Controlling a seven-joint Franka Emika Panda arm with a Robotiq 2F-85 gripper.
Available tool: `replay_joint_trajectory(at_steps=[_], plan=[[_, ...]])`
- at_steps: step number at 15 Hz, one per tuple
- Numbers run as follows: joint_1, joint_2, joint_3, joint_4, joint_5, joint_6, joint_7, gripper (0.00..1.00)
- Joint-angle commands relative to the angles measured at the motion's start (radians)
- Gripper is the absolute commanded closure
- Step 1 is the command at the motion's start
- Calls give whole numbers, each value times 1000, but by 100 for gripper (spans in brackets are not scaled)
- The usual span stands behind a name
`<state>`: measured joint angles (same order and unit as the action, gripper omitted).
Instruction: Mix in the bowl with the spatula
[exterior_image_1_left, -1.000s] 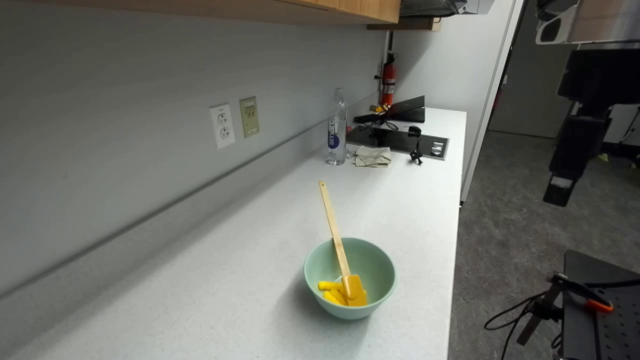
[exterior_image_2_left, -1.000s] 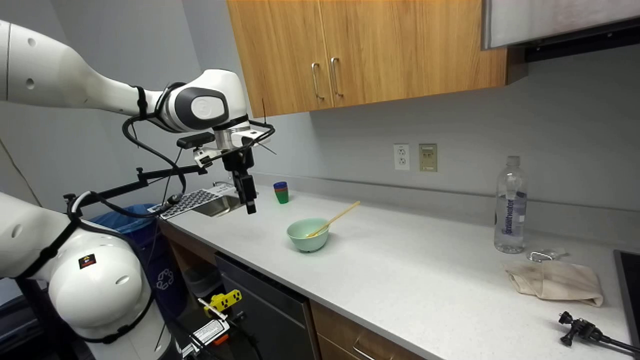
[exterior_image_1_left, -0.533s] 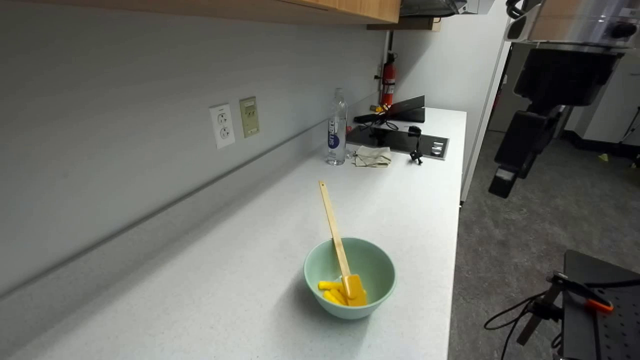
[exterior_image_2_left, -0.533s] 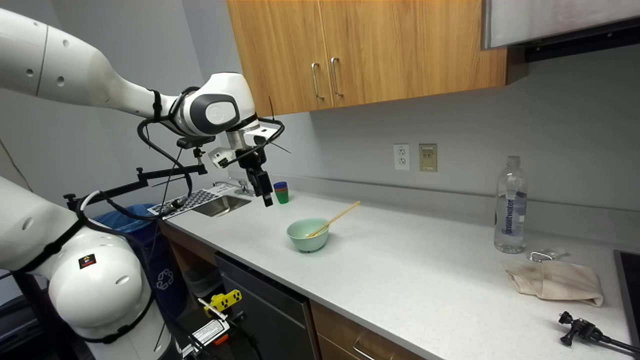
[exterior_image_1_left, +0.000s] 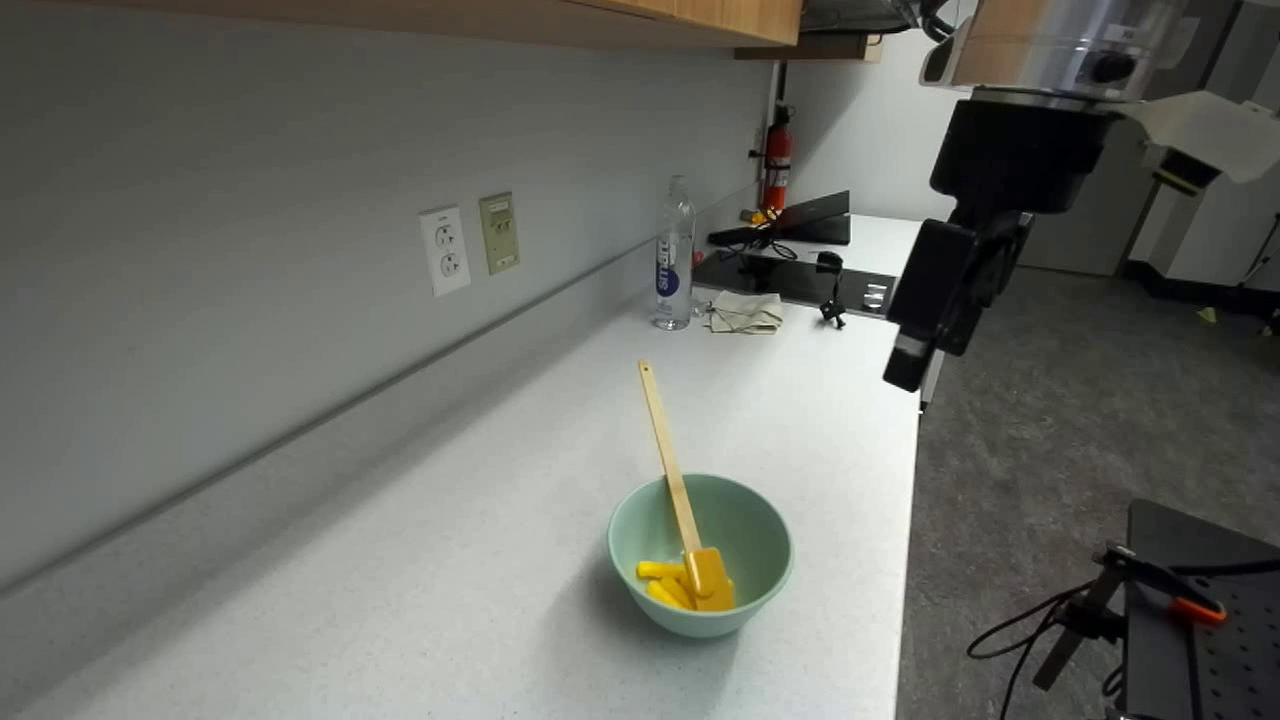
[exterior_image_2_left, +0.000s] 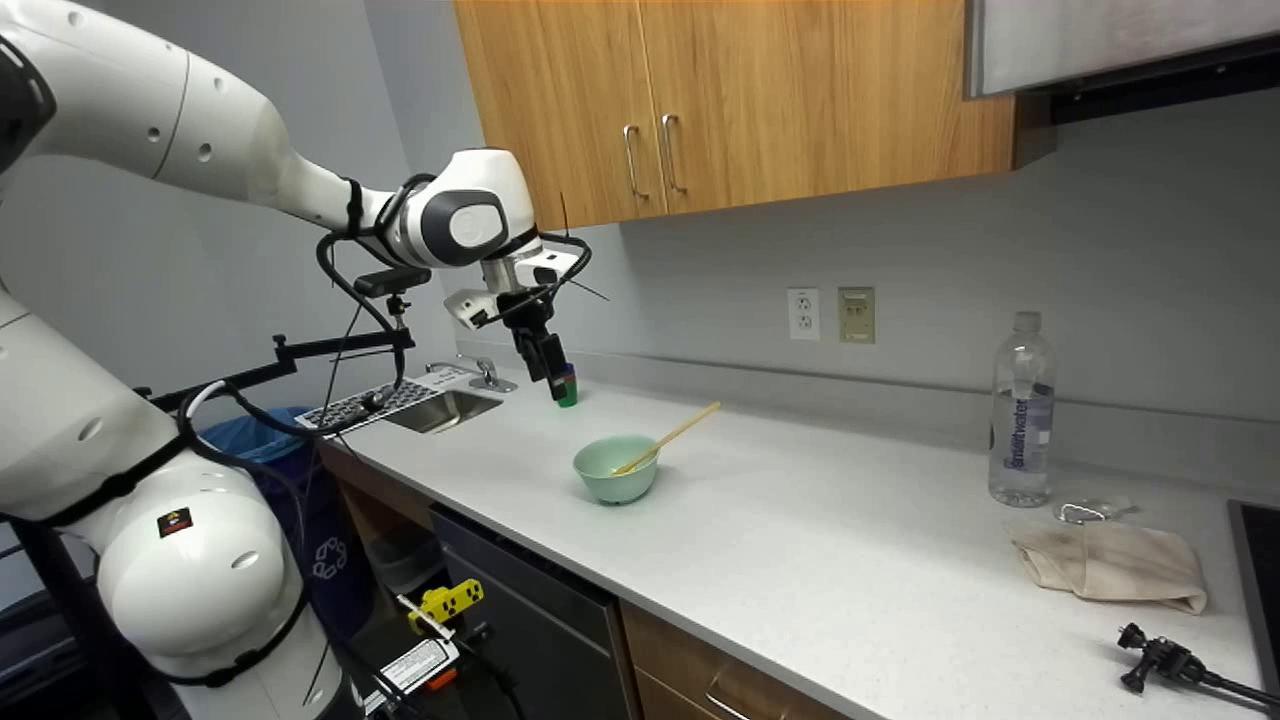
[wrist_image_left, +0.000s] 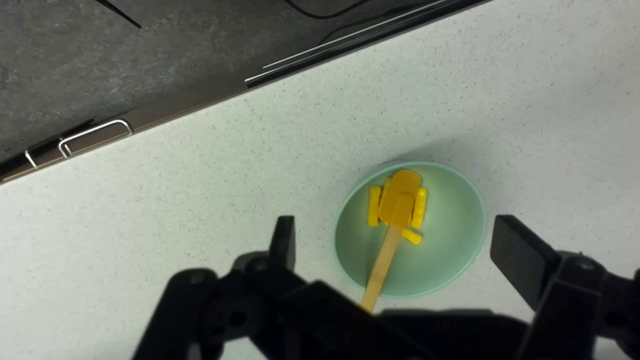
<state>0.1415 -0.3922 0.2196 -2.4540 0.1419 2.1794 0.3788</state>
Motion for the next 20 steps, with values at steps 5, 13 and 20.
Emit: replay_joint_trajectory(at_steps=[5, 13, 20], plan=[[-2, -3, 1, -3, 1, -2, -1, 0], [-29, 74, -3, 53, -35, 18, 29, 0], [-82, 244, -11, 164, -118, 137, 106, 0]])
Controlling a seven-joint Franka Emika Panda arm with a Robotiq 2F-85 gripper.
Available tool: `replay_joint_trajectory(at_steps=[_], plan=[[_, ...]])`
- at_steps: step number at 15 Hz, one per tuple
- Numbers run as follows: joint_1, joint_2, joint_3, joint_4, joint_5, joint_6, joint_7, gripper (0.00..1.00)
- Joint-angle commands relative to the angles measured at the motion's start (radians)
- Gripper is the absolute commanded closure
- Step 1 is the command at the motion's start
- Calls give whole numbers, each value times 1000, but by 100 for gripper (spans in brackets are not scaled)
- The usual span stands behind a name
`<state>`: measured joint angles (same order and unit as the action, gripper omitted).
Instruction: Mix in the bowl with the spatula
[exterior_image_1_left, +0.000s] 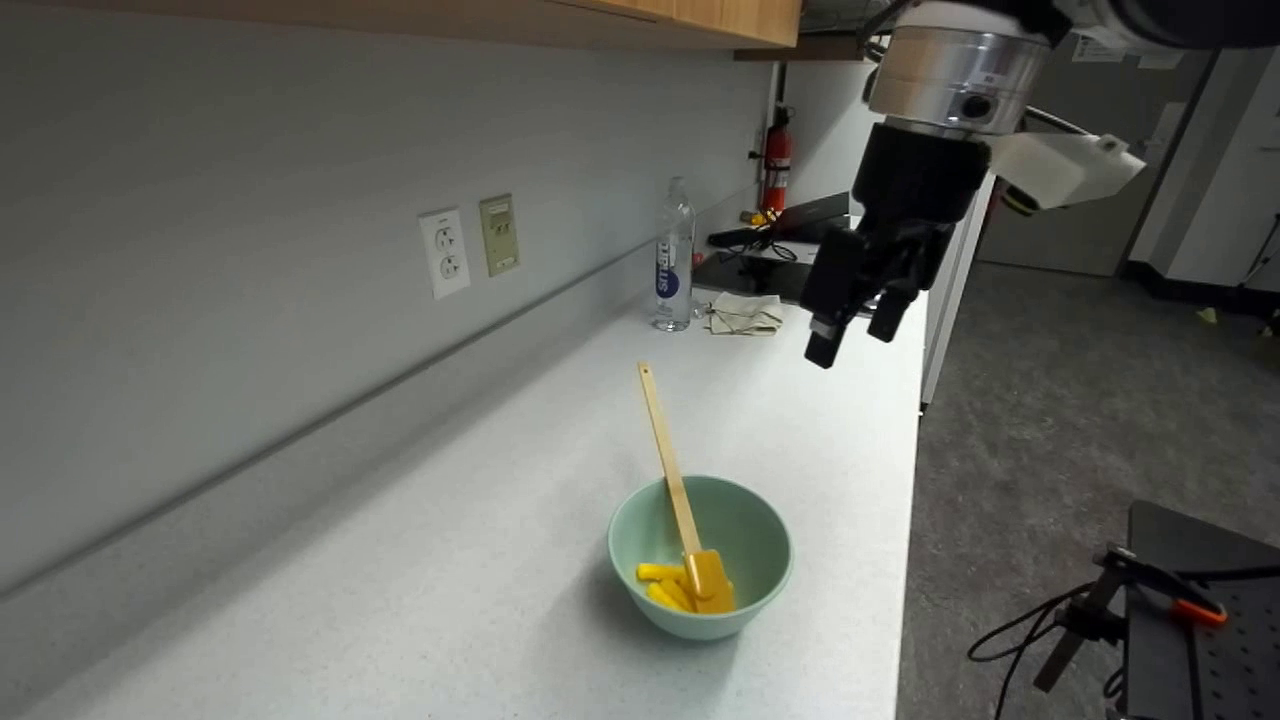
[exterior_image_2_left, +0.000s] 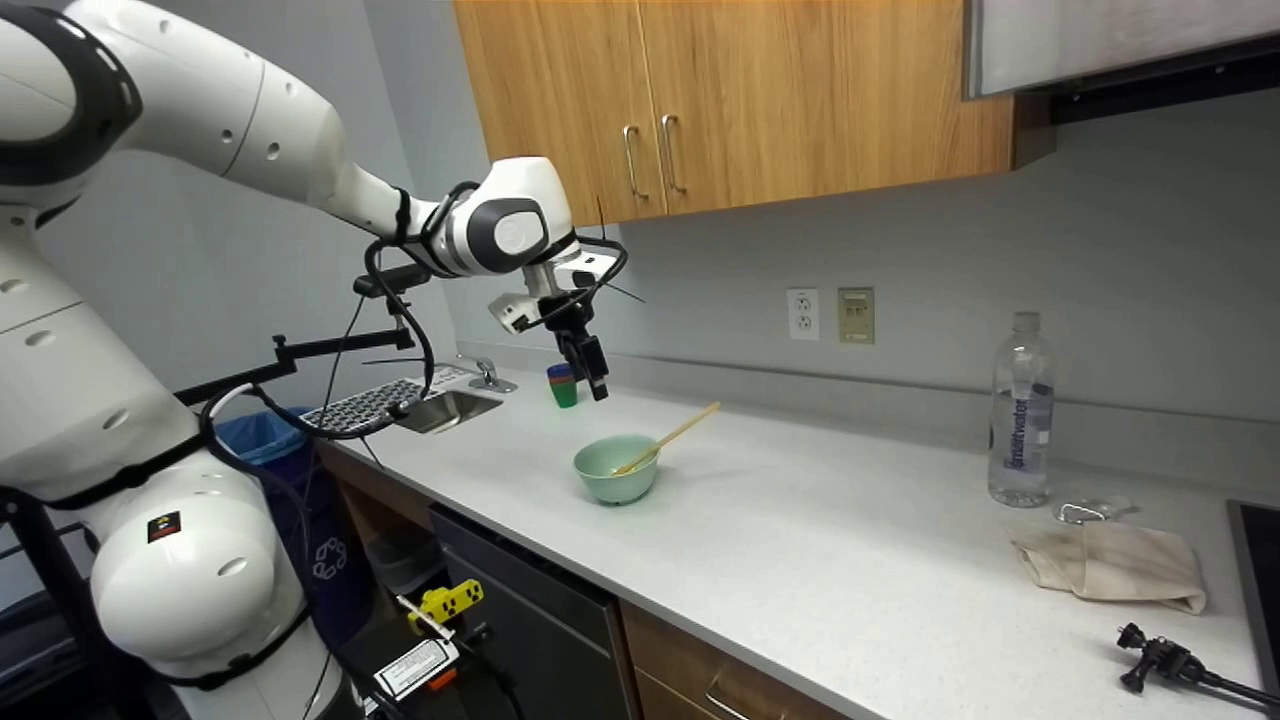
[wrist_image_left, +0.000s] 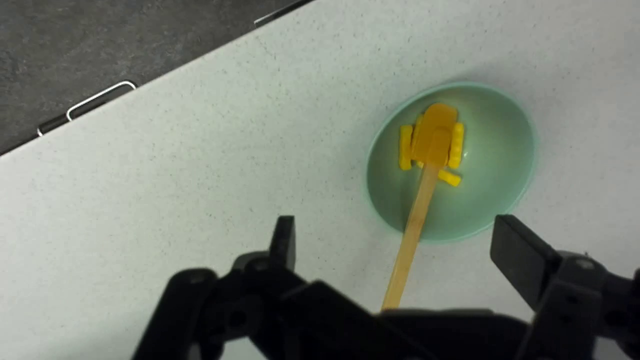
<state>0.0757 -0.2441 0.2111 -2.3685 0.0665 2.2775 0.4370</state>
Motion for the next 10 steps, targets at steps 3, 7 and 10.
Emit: replay_joint_trajectory(at_steps=[3, 7, 10], plan=[[-10, 178, -6, 130, -76, 92, 100, 0], [10, 275, -16, 196, -124, 149, 206, 0], [32, 326, -26, 233, -144, 184, 261, 0]])
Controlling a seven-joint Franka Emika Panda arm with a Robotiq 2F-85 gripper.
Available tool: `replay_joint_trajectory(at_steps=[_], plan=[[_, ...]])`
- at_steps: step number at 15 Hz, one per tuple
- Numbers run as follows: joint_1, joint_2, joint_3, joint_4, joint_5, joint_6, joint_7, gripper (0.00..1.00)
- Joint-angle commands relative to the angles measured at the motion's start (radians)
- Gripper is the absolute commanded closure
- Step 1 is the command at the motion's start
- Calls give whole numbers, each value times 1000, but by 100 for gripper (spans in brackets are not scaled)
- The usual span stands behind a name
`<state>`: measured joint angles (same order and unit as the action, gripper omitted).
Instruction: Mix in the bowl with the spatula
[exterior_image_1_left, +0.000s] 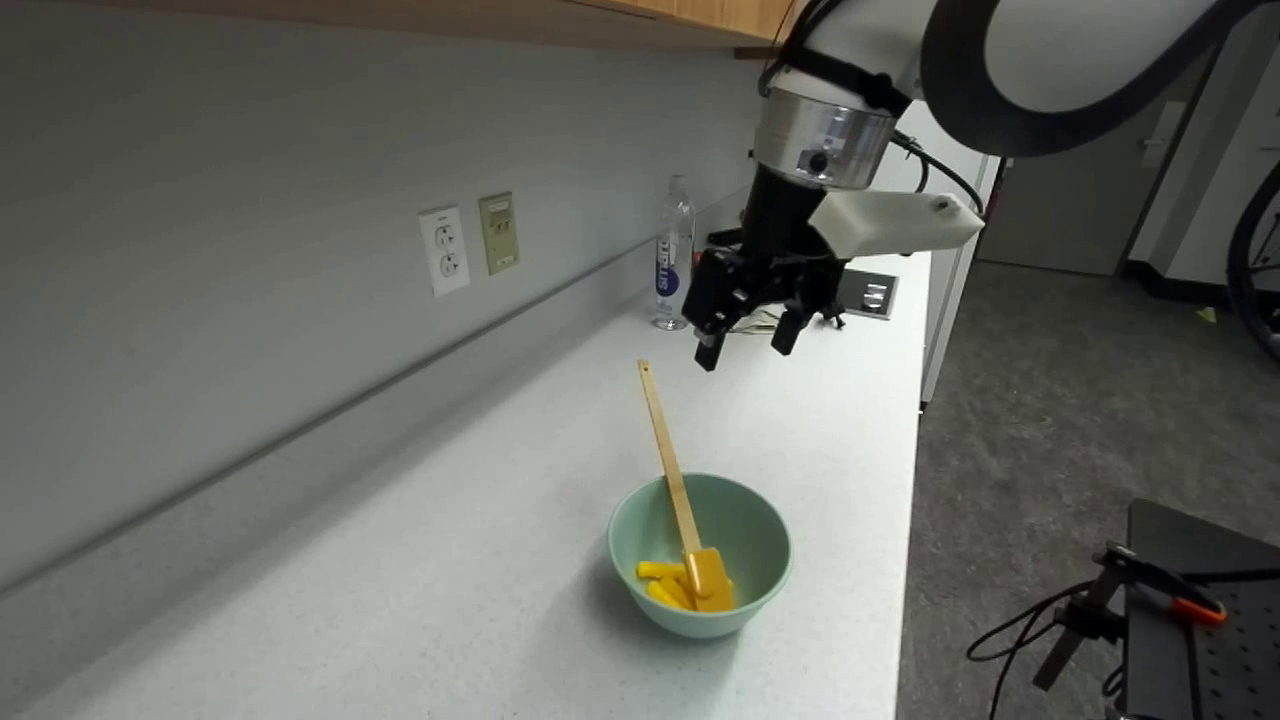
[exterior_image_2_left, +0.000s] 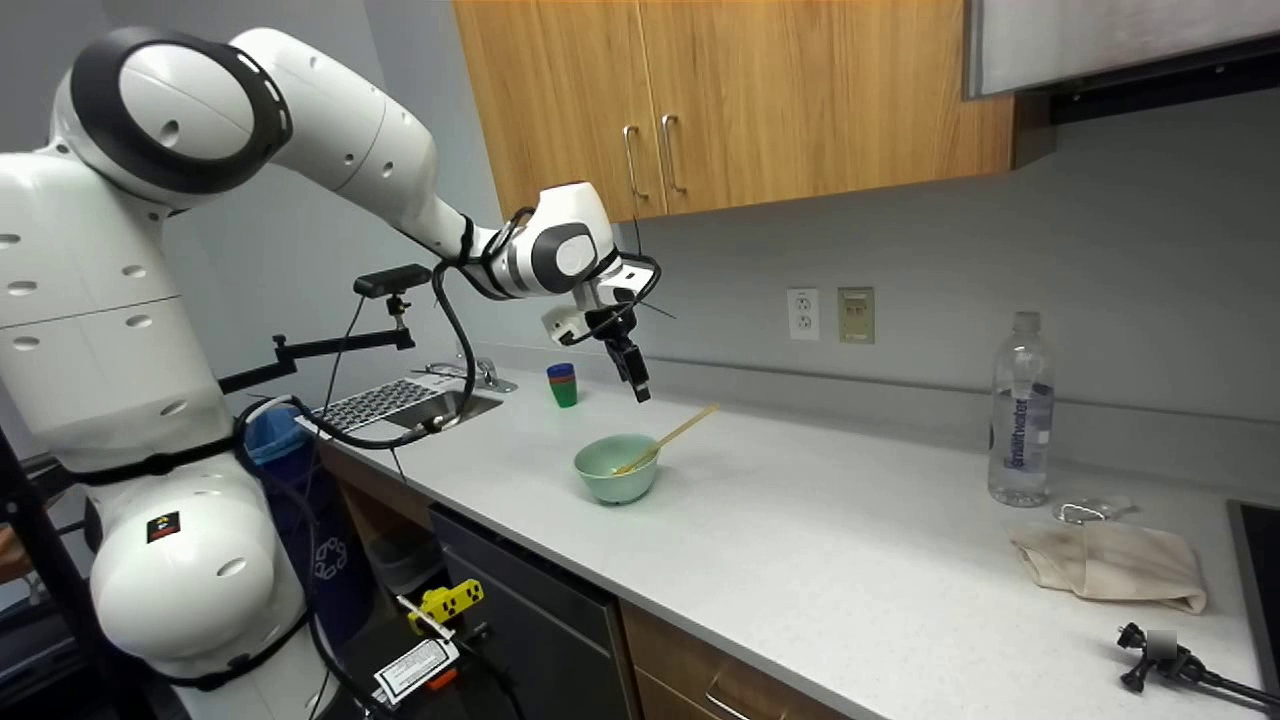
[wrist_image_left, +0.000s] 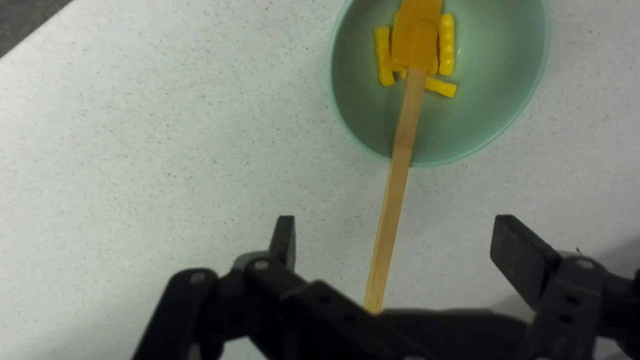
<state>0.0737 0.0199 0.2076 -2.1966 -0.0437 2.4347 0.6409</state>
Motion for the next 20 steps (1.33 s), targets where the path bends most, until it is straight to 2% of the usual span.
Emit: replay_joint_trajectory(at_steps=[1, 8, 11, 12, 20], plan=[[33, 18, -30, 14, -4, 9, 14, 0], [41, 31, -39, 18, -4, 11, 17, 0], [45, 61, -47, 38, -45, 10, 33, 0], [44, 78, -49, 46, -28, 16, 19, 0], [69, 203, -94, 103, -20, 216, 49, 0]])
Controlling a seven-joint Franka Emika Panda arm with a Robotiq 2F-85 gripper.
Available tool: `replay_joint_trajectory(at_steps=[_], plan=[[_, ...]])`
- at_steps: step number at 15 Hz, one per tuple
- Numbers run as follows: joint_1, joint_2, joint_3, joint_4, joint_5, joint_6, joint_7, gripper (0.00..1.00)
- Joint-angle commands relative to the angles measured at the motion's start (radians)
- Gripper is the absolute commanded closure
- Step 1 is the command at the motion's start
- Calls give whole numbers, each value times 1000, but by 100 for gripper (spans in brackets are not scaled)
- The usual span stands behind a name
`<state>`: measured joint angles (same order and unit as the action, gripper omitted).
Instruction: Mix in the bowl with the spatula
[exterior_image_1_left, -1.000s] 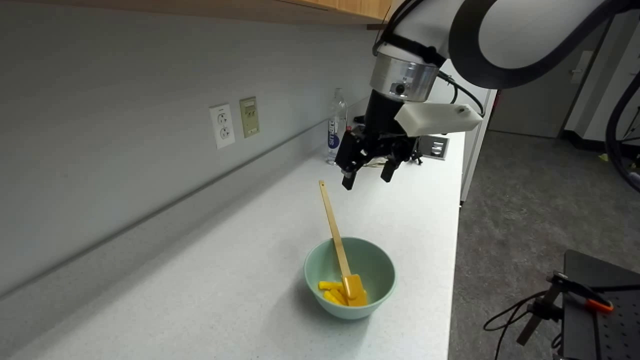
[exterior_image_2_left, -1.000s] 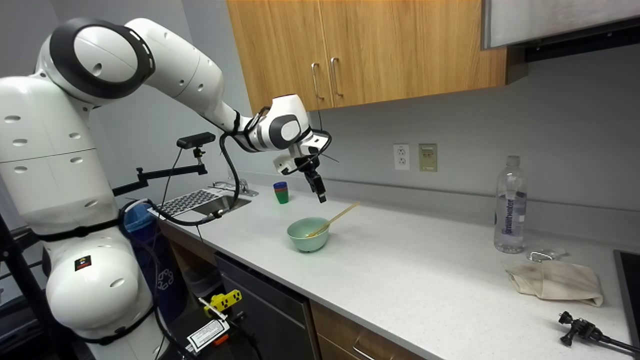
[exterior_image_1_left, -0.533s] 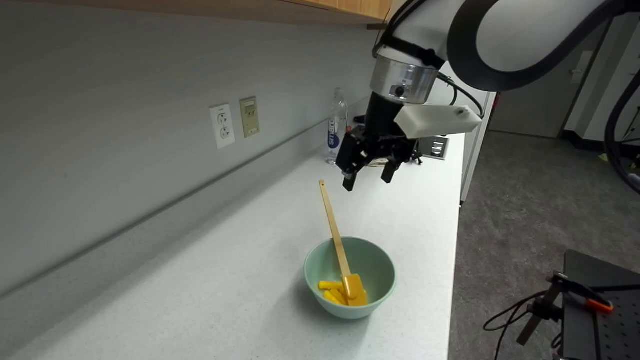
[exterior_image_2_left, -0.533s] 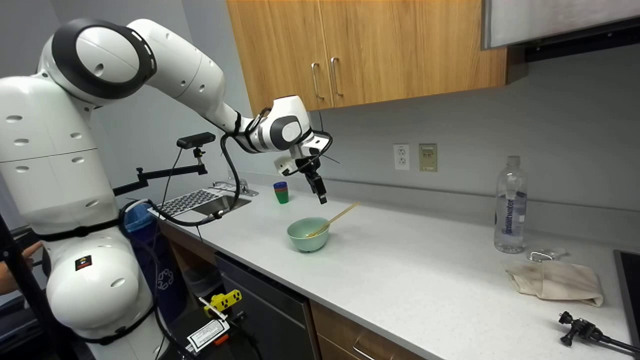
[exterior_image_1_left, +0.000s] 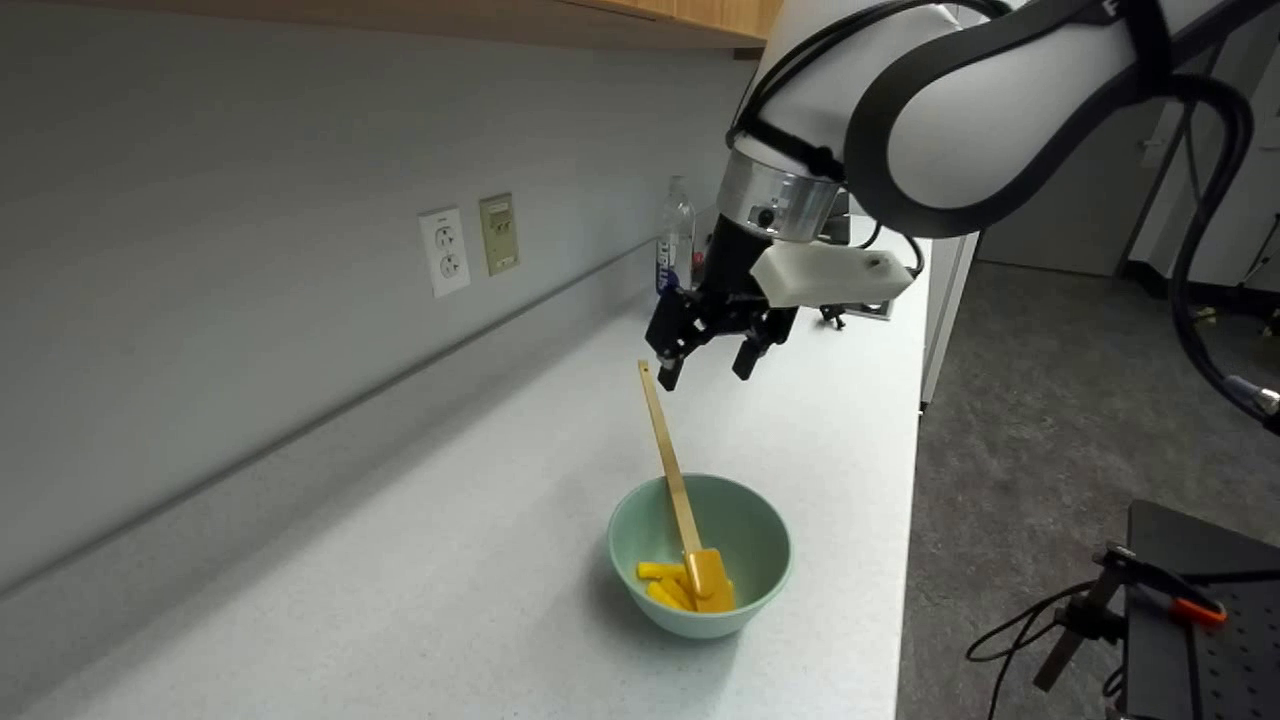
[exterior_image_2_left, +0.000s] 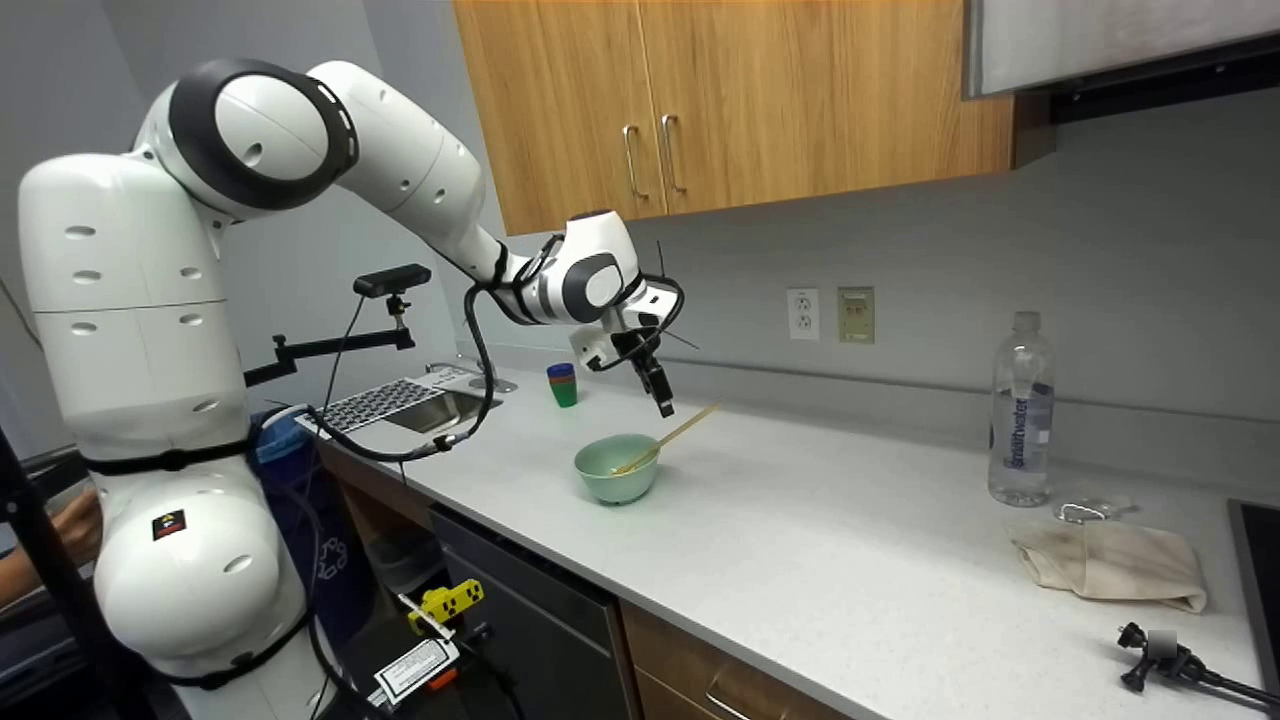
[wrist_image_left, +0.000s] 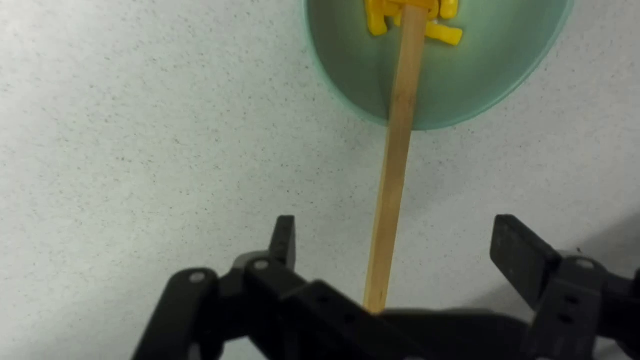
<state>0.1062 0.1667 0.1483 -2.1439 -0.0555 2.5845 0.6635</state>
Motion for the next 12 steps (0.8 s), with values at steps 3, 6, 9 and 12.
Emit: replay_joint_trajectory(at_steps=[3, 6, 9, 12], plan=[[45, 37, -48, 20, 16, 56, -6, 0], [47, 38, -52, 18, 17, 56, -6, 0], [57, 60, -75, 29, -18, 76, 40, 0], [74, 91, -107, 50, -38, 107, 84, 0]])
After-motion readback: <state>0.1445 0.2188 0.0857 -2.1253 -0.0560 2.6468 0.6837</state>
